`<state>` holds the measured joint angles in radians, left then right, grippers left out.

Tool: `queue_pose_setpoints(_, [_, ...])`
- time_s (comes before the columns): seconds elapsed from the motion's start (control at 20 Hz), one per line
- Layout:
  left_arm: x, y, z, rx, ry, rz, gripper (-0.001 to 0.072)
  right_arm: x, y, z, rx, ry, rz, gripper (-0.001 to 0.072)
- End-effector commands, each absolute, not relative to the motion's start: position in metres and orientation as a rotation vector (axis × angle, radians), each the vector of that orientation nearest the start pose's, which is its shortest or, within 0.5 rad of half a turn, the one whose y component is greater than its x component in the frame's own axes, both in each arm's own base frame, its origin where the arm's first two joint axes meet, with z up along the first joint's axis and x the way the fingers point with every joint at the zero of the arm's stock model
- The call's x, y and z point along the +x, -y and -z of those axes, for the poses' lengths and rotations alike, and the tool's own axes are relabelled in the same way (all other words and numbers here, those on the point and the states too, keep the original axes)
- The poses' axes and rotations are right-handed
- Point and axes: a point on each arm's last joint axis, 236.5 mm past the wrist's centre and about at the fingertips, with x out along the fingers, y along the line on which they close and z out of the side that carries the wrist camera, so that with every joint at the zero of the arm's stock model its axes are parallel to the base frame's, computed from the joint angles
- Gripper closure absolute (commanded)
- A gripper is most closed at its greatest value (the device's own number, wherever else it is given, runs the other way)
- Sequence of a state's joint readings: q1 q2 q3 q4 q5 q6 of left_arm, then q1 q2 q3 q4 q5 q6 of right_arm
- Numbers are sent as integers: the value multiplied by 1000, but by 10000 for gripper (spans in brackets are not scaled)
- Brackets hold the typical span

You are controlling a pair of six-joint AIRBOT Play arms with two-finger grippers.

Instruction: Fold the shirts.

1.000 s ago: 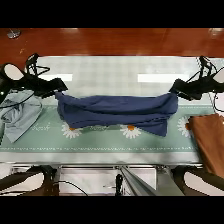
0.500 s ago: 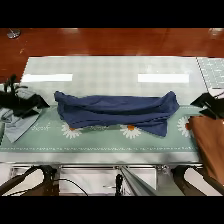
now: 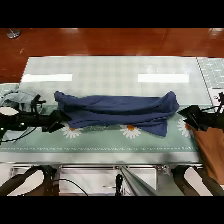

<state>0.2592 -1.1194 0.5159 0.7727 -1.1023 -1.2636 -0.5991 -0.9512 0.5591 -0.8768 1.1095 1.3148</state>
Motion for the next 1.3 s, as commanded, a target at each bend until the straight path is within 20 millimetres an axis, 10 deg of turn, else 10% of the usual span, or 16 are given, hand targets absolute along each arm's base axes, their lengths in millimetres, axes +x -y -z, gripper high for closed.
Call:
queue_pose_setpoints(0.0, [255,112,89,-743,-1422,296,8,273,18,39,891,-1151,25,83])
queue_pose_setpoints(0.2, [260,141,98,-711,-1420,312,20,274,18,39,892,-1149,28,83])
queue_pose_setpoints(0.25, [259,145,98,-698,-1424,323,179,274,19,39,892,-1146,31,83])
queue_pose_setpoints(0.3, [258,147,97,-691,-1429,339,641,276,21,39,893,-1139,42,83])
queue_pose_setpoints(0.35, [258,149,93,-676,-1427,368,682,277,25,40,893,-1129,63,83])
queue_pose_setpoints(0.7, [287,154,56,-642,-1360,450,682,292,46,45,893,-1078,143,90])
queue_pose_setpoints(1.25, [293,155,50,-645,-1342,456,681,342,17,101,901,-1287,58,90])
